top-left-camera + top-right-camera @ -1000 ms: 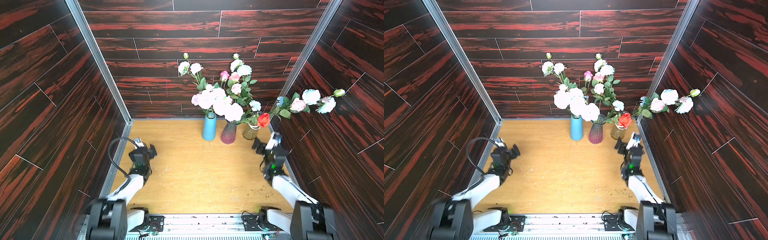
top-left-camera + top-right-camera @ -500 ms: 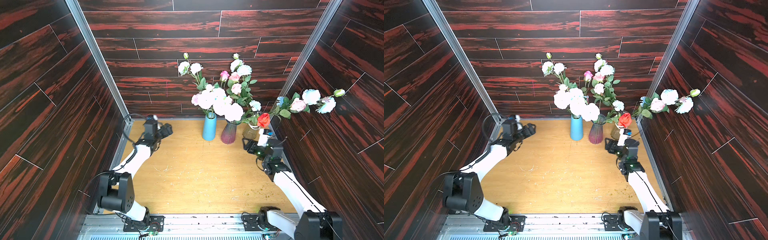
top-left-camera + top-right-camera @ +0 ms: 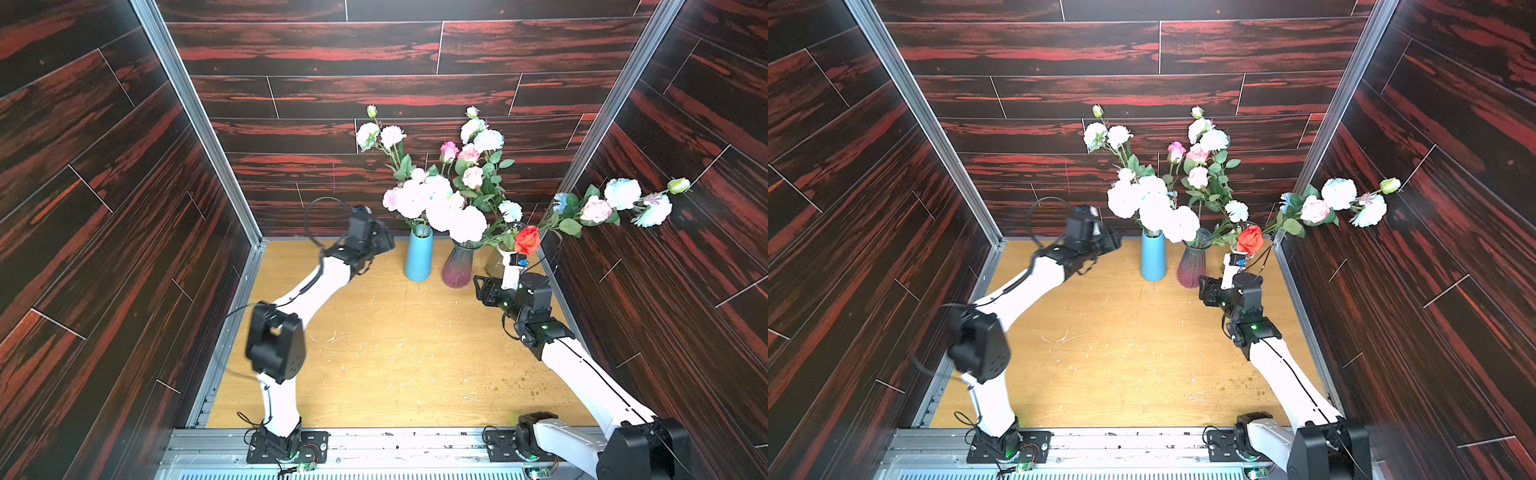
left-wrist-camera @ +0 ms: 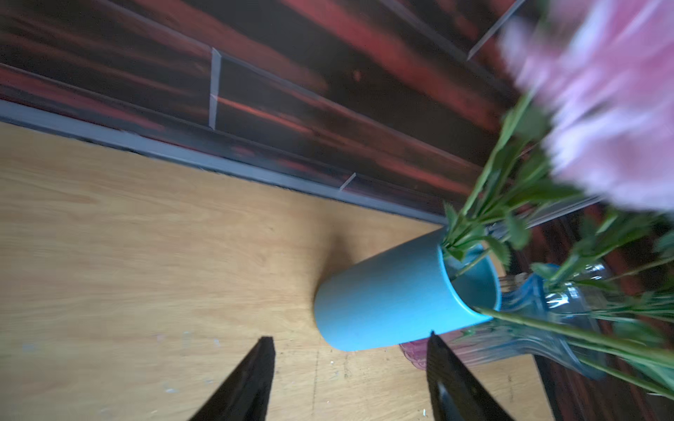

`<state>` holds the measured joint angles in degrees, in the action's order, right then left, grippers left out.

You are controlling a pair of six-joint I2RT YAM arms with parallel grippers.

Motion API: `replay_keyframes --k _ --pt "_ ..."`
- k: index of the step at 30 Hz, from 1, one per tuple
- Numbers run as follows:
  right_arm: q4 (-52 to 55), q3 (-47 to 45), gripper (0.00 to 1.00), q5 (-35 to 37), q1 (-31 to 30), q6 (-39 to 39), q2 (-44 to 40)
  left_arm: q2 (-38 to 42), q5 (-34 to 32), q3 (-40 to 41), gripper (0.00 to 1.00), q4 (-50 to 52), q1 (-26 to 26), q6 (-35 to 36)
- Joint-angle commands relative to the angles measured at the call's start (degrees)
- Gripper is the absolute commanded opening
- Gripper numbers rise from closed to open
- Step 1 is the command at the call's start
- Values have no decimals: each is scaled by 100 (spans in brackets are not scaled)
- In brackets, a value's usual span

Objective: Pick out blue flowers from the vase
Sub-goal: Adjust the flower in the vase.

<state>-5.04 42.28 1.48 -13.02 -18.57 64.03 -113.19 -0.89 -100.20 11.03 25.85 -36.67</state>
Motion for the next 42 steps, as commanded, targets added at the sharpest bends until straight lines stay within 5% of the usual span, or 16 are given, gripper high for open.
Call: replay_keyframes --k 1,5,8,14,17,22,27,37,42 --pt "47 172 65 224 -273 235 74 -375 -208 -615 67 333 108 -184" --pt "81 423 61 420 -816 619 364 -798 -125 -1220 66 591 216 -202" --pt "243 866 62 97 -1224 1123 751 -554 -341 -937 65 656 228 -40" --pt "1125 2328 54 1468 -2376 2179 2227 1189 -1060 1670 65 -587 78 301" --pt "1453 2949 53 1582 -2628 2366 2925 2164 -1312 3053 65 -978 -89 168" --pt "1924 3853 50 1410 -2735 2384 3571 3796 -1816 5249 63 -1882 -269 -104" --pt "2169 4646 48 1611 -2724 2460 4043 4977 -1676 6426 63 -2424 -335 -257" --pt "3669 7274 46 1362 -2159 2294 5262 5711 -1479 7013 63 -2673 -344 -227" --pt "5208 9346 45 1236 -1915 2203 6137 5659 -1406 7006 63 -2724 -350 -198"
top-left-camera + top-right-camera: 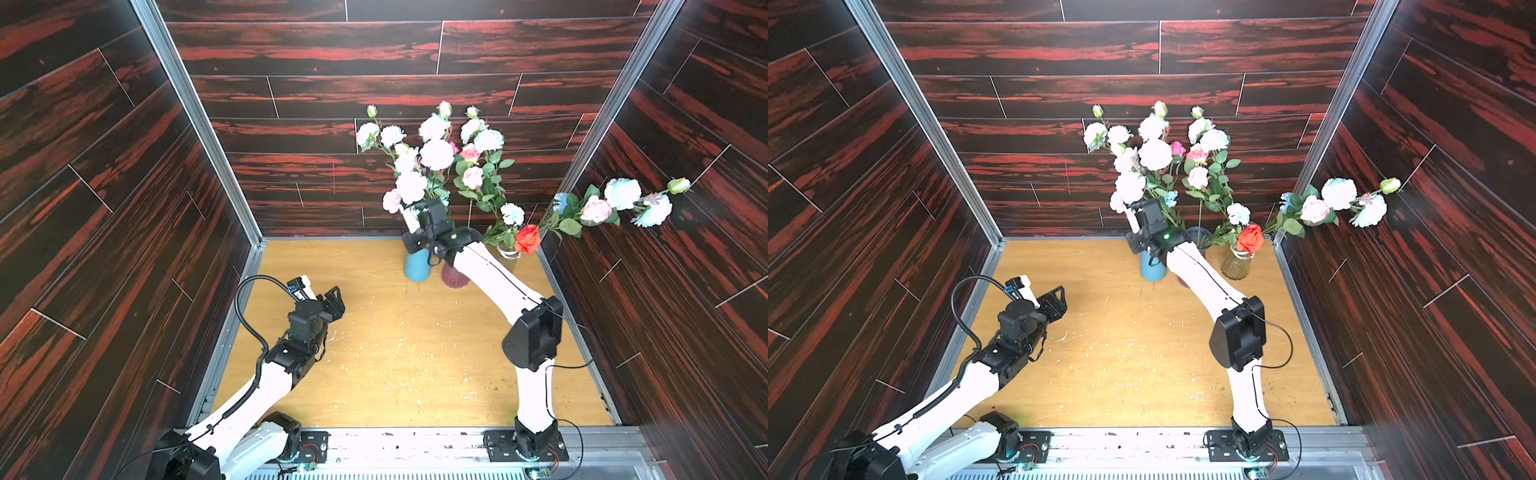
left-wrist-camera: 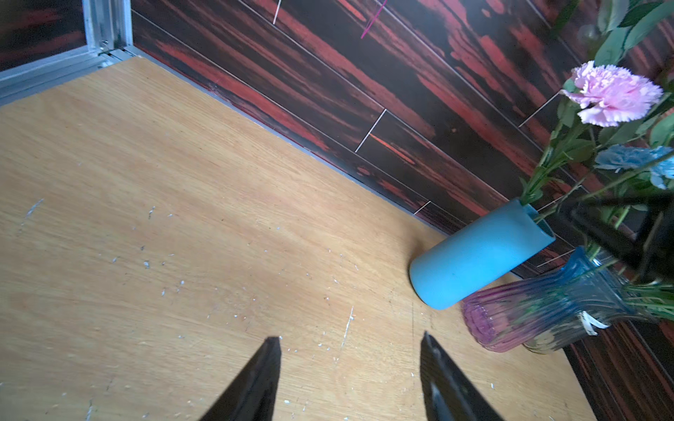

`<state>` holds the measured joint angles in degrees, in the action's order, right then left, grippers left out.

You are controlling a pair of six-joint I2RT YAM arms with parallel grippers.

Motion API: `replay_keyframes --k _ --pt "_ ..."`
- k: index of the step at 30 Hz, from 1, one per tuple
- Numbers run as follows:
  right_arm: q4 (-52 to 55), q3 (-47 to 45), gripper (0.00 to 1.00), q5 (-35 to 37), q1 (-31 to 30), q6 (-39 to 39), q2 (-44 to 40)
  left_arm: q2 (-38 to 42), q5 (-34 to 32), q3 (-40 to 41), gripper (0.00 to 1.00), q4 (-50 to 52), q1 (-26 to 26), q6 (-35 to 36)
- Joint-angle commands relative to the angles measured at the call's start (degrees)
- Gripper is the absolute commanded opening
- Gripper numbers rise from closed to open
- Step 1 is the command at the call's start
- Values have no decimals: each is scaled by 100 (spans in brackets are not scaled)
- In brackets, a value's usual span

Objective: Pick out blue flowers from the vase
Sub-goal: Adjust the flower in the vase, then move the vase to the center of the board.

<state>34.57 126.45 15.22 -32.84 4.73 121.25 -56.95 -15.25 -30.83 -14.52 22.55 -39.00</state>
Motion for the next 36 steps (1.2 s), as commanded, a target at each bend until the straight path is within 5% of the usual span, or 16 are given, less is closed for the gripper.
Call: replay_keyframes --k 1,4,7,24,36 --pt "1605 1365 45 -154 102 -135 644 34 40 75 63 -176 -19 38" --pt "2635 2728 44 -70 157 -180 1280 50 48 103 63 -208 -31 33" --pt "2941 3008 44 33 165 -168 1432 43 58 103 63 -218 -30 20" --pt "1946 1400 54 -27 272 54 964 -84 161 -30 63 -69 -31 28" --pt "816 -111 55 -302 261 124 -331 -218 233 -159 63 46 -31 66"
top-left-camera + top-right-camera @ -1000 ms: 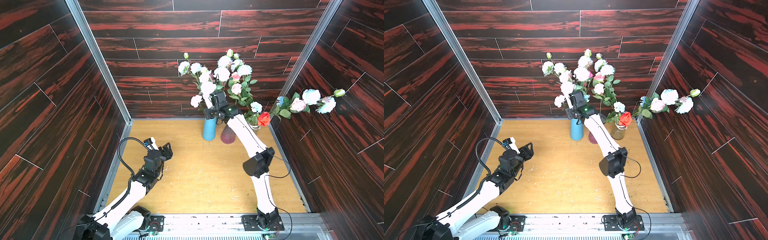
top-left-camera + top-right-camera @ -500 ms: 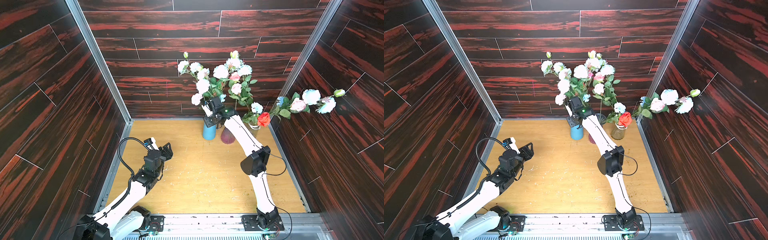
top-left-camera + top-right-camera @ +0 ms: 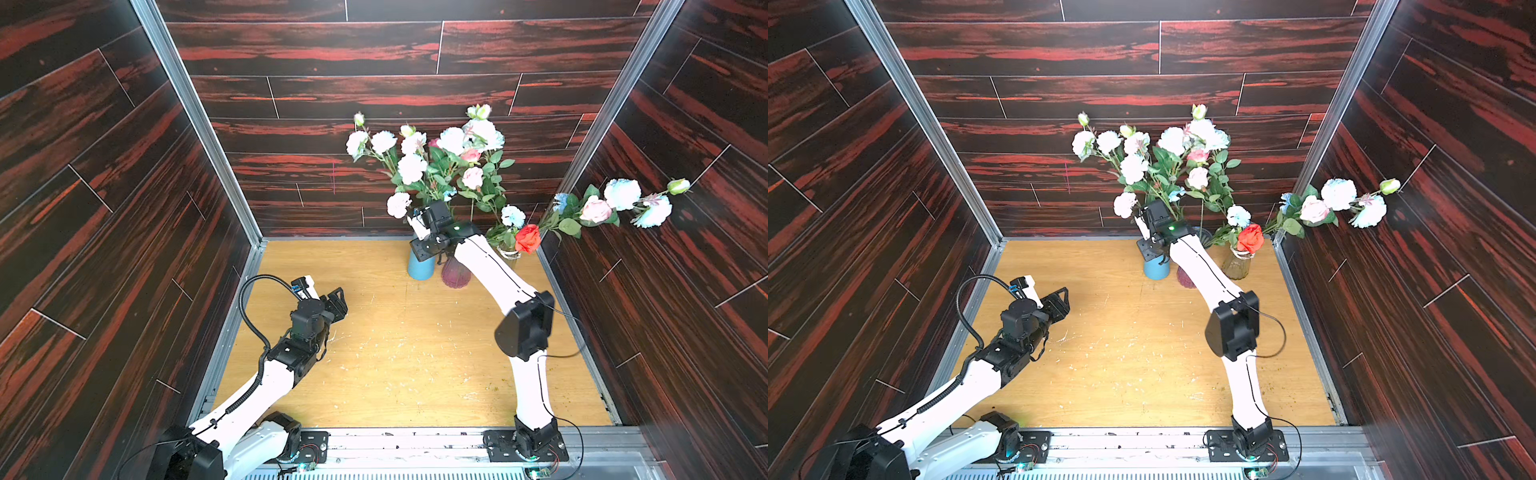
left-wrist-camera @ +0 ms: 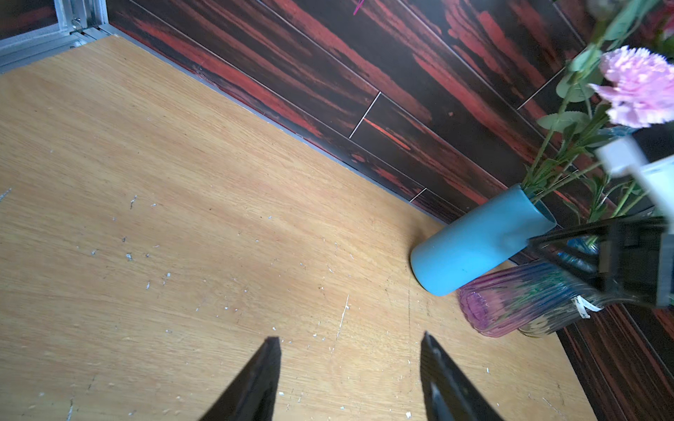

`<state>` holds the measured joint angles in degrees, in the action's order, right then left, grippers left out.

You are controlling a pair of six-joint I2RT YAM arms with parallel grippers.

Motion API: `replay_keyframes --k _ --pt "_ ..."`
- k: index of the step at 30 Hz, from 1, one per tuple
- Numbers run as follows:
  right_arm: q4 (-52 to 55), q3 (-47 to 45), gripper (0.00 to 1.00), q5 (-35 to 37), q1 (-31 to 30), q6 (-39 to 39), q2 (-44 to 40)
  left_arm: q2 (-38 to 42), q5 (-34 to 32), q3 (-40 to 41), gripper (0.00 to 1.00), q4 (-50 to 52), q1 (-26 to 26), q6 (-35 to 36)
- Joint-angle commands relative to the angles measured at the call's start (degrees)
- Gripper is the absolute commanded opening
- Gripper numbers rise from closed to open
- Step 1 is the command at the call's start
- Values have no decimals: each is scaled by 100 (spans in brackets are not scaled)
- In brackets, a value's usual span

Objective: Pick out blue flowers from the vase
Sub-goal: Move the vase to the center of the board.

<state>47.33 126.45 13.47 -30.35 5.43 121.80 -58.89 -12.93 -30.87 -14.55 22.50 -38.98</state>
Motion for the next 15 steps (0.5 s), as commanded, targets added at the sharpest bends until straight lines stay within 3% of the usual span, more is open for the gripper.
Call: replay_keyframes --k 1,15 --pt "-462 -104 55 -127 11 63 -415 -26 1 -154 63 48 -20 59" --pt "-649 -114 57 -19 25 282 -447 -43 18 -173 63 72 -25 71"
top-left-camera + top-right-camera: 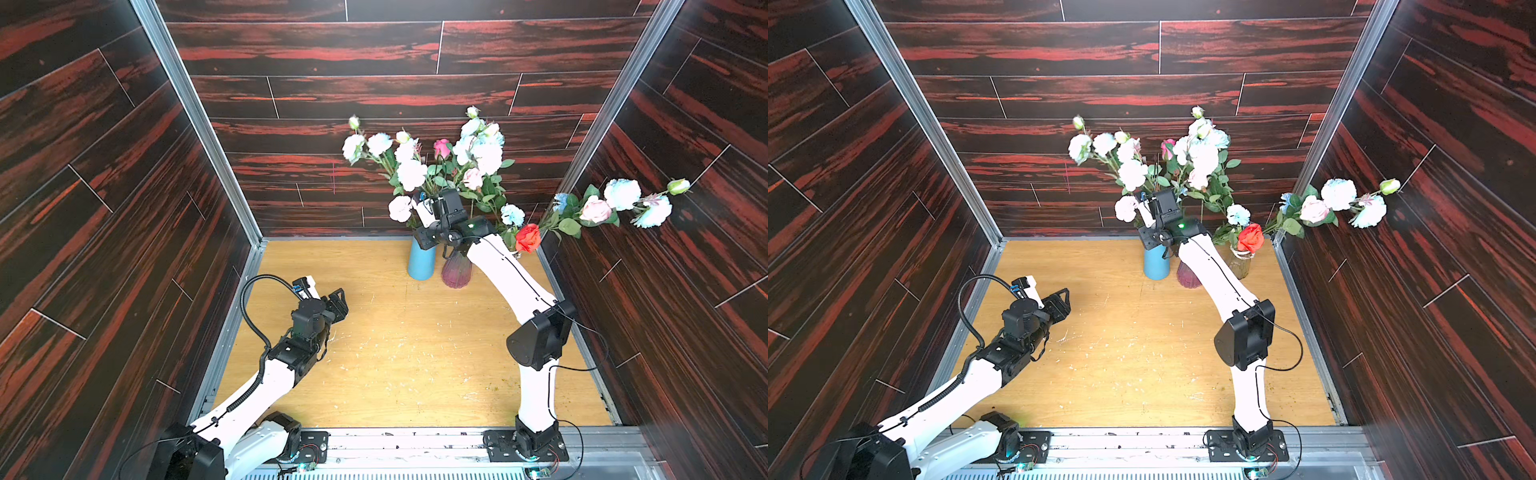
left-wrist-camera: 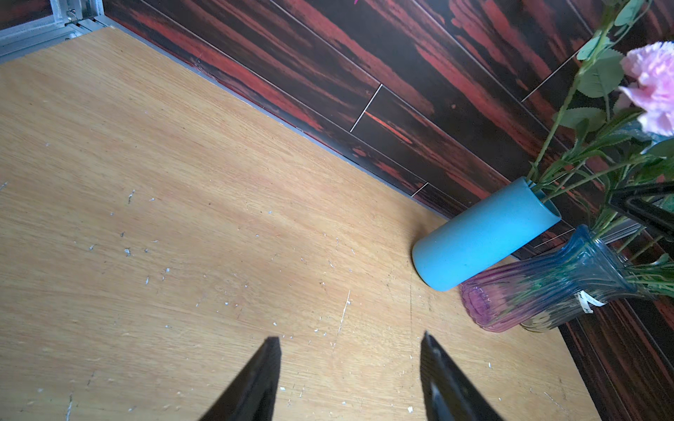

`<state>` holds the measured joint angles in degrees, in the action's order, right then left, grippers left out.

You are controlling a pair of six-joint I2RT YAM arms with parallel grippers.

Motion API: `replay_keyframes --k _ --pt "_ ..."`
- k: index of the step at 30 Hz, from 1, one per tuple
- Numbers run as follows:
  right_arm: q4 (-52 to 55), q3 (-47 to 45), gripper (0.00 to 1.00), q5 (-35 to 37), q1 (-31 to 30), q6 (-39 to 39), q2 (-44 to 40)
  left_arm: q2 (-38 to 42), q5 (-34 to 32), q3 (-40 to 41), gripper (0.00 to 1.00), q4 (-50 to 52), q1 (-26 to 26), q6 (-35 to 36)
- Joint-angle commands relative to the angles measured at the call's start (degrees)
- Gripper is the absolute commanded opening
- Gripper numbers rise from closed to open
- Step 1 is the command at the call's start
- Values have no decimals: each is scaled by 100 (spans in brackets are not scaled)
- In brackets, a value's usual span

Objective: Pick out blue flowers from the vase
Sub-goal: Move the vase to the center of the board.

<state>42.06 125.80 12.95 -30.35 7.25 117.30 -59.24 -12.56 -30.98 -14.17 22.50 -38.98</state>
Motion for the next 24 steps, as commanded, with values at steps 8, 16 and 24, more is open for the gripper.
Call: replay_keyframes --k 8,16,24 --pt "37 303 59 67 123 234 334 -13 -10 -167 63 36 -23 70" --pt "214 442 58 -297 371 209 659 -45 8 -187 63 30 -21 88" --pt "550 829 57 -579 394 408 986 -87 34 -214 63 40 -19 95"
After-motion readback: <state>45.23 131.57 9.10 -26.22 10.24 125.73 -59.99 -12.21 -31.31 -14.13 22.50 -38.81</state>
